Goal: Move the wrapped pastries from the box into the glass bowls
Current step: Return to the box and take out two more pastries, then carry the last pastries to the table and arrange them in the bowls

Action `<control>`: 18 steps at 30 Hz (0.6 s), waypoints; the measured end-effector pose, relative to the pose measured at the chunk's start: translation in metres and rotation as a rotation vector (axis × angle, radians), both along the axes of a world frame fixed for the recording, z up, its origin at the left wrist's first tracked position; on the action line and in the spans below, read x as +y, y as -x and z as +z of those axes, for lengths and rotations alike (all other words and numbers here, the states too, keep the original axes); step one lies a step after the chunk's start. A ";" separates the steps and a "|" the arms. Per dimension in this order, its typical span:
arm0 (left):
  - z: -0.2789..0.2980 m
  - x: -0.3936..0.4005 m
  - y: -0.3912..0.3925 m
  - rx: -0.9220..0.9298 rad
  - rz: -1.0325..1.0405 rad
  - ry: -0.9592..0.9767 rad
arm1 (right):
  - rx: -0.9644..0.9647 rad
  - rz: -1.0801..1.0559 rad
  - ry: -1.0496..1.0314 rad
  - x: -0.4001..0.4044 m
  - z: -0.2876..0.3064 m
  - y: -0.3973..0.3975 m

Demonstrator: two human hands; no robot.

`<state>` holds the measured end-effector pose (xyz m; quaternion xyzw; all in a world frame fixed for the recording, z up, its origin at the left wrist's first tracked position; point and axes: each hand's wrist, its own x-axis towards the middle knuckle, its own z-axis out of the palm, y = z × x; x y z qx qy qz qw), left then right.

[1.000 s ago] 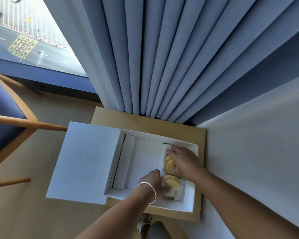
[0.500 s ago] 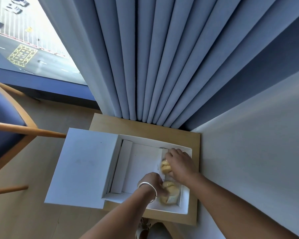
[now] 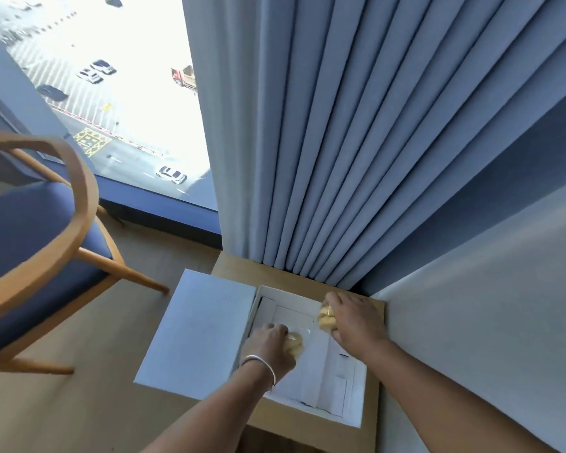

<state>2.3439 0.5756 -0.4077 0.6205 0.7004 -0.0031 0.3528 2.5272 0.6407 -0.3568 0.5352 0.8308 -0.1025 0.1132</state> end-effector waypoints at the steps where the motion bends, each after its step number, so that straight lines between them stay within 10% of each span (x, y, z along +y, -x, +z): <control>1: 0.007 -0.002 0.010 0.013 0.020 -0.027 | -0.007 0.013 -0.018 0.000 0.007 0.007; 18: 0.105 -0.131 0.253 0.132 0.706 -0.309 | 0.095 0.475 -0.123 -0.027 0.063 0.264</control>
